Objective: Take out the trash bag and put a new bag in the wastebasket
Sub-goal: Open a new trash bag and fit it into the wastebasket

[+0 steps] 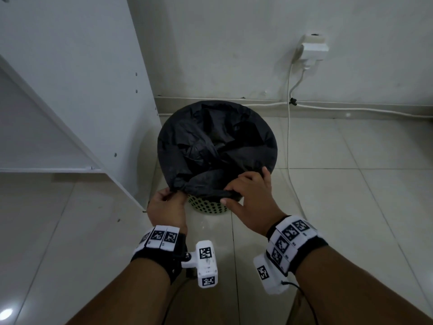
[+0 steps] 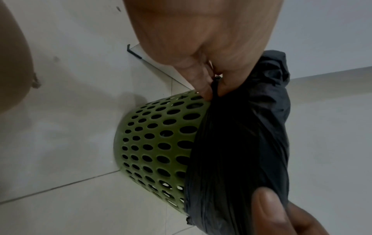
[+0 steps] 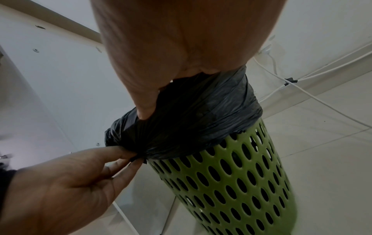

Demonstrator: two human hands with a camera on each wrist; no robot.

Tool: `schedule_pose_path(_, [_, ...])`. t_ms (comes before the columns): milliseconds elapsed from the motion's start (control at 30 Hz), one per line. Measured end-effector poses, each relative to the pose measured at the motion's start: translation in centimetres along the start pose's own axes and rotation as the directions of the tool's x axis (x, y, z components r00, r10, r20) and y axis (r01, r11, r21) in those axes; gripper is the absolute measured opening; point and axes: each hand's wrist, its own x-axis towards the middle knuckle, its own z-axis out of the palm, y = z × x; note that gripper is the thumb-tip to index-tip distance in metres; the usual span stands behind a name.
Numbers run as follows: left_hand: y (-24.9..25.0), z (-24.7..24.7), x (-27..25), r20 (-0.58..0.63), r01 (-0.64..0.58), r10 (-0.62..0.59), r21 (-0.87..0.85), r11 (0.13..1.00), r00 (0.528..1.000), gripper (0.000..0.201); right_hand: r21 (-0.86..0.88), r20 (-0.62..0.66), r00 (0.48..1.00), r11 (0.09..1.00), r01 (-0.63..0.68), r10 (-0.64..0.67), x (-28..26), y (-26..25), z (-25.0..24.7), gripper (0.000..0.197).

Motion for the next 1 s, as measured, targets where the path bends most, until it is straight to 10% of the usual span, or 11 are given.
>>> schedule_pose_path(200, [-0.2, 0.4, 0.4, 0.067, 0.128, -0.128, -0.003, 0.992, 0.99, 0.017, -0.003, 0.005, 1.0, 1.0, -0.001, 0.001, 0.0, -0.1, -0.1, 0.035])
schedule_pose_path(367, [0.7, 0.7, -0.4, 0.135, 0.227, -0.19, -0.369, 0.901, 0.973, 0.007, -0.013, 0.01, 1.0, 1.0, -0.016, 0.016, 0.0, 0.0, -0.2, 0.037])
schedule_pose_path(500, [1.7, 1.1, -1.6, 0.226, 0.176, -0.111, -0.288, 0.941, 0.968, 0.013, -0.034, 0.007, 0.999, 0.999, -0.034, 0.034, 0.0, -0.2, -0.2, 0.038])
schedule_pose_path(633, [1.8, 2.2, -0.6, 0.069, 0.087, -0.081, -0.095, 0.992, 0.994, 0.051, -0.061, 0.027, 1.0, 0.998, -0.006, 0.008, 0.2, -0.3, 0.0, 0.034])
schedule_pose_path(1000, [3.5, 2.8, -0.3, 0.014, 0.009, -0.01, 0.103, 0.995, 1.0, 0.019, -0.096, 0.027, 0.999, 0.995, -0.019, 0.022, 1.0, -1.2, 0.3, 0.035])
